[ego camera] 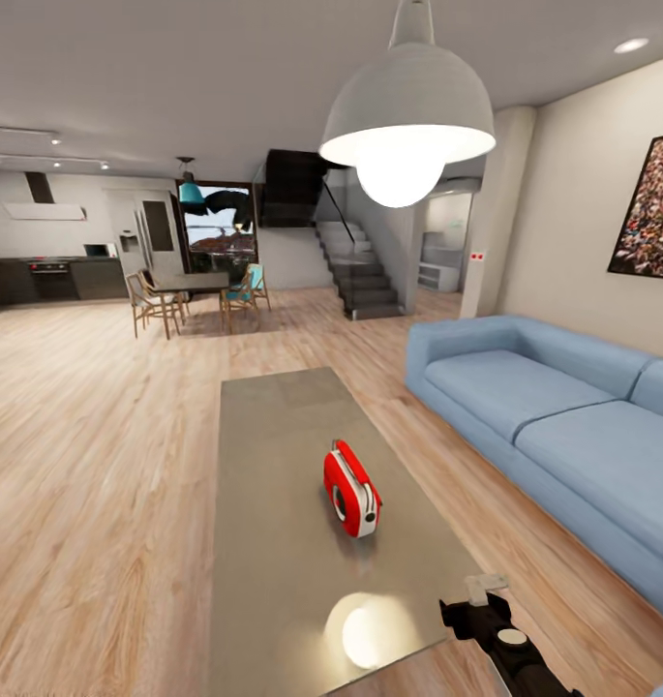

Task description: Turn on the radio receiver that's on the table in the living room.

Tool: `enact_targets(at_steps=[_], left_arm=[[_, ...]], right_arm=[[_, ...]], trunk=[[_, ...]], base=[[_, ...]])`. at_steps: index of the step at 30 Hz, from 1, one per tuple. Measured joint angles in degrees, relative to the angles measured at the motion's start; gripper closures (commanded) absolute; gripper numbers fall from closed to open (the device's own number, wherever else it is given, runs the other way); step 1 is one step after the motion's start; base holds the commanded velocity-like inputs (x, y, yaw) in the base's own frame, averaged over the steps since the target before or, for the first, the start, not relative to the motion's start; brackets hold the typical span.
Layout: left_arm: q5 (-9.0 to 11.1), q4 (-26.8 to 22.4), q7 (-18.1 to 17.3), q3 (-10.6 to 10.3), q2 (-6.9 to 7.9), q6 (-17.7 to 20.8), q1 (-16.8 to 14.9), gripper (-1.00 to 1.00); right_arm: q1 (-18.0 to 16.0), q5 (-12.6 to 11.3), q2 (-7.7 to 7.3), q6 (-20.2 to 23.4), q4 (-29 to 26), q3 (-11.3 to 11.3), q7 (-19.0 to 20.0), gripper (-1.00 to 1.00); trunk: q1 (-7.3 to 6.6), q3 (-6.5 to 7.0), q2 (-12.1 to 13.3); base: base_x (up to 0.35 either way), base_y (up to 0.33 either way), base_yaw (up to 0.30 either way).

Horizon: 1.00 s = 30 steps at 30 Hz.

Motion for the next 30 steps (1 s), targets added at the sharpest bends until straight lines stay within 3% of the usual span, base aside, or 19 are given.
enact_targets(at_steps=[20,30], left_arm=[[0.3,0.0,0.0,0.0,0.16,0.1,0.0,-1.0],[0.3,0.0,0.0,-0.1,0.15,0.2,0.0,-1.0]], right_arm=[[0.0,0.1,0.0,0.0,0.0,0.0,0.0,-1.0],[0.0,0.2,0.0,0.0,0.0,0.0,0.0,-1.0]], trunk=[[0.0,0.0,0.0],[0.0,0.0,0.0]], base=[[0.221,-0.265,0.296],[0.019,-0.313,0.031]])
